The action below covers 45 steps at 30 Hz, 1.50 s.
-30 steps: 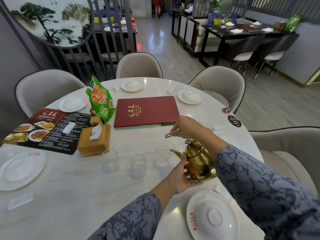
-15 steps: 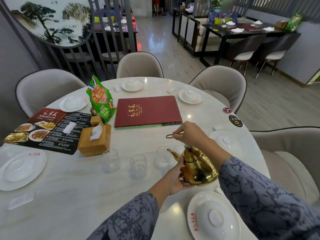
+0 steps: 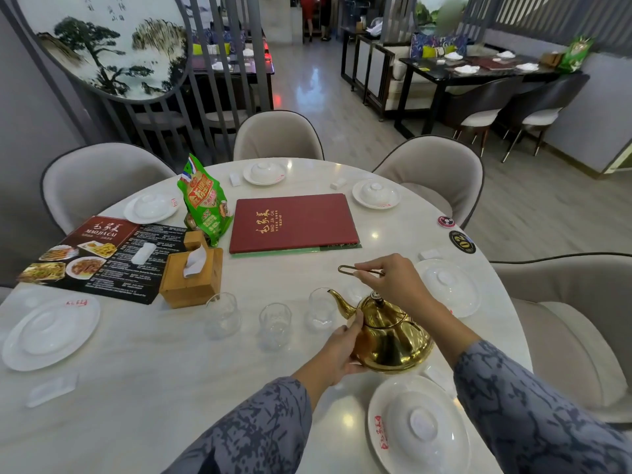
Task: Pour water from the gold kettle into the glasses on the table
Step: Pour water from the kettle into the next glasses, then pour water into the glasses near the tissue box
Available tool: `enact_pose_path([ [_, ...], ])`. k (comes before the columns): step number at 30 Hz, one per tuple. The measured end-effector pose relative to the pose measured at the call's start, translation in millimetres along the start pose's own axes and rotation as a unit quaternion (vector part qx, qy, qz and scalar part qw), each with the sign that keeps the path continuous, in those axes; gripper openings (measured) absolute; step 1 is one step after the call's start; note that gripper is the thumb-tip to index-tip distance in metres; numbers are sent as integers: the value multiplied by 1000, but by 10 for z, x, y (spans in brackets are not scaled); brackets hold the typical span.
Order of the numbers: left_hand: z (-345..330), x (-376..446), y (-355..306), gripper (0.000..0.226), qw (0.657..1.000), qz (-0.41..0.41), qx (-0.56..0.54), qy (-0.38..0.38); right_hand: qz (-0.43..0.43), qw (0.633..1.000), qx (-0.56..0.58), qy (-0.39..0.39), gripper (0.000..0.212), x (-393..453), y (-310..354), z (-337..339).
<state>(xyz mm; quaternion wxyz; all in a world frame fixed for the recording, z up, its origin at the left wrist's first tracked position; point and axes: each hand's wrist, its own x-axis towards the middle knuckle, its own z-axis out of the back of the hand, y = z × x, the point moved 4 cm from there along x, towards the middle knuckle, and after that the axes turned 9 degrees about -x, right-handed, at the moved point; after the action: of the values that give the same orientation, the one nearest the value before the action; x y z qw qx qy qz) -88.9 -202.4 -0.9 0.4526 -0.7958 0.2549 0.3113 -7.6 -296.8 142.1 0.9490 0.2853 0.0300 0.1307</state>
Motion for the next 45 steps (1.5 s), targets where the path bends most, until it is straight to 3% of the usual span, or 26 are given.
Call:
enact_pose_path([
  [10,101,-368,-40,67,998,-51,29,-8,56,998,-32,0,31,-180,351,89],
  [26,556,-816,14,59,999,-31,-36,-18,76,992,-93,51,17,-260,1105,-251],
  [45,621,-786,-18,61,990,25,-139,20,61,976,-146,148,14,76,1414,-500],
])
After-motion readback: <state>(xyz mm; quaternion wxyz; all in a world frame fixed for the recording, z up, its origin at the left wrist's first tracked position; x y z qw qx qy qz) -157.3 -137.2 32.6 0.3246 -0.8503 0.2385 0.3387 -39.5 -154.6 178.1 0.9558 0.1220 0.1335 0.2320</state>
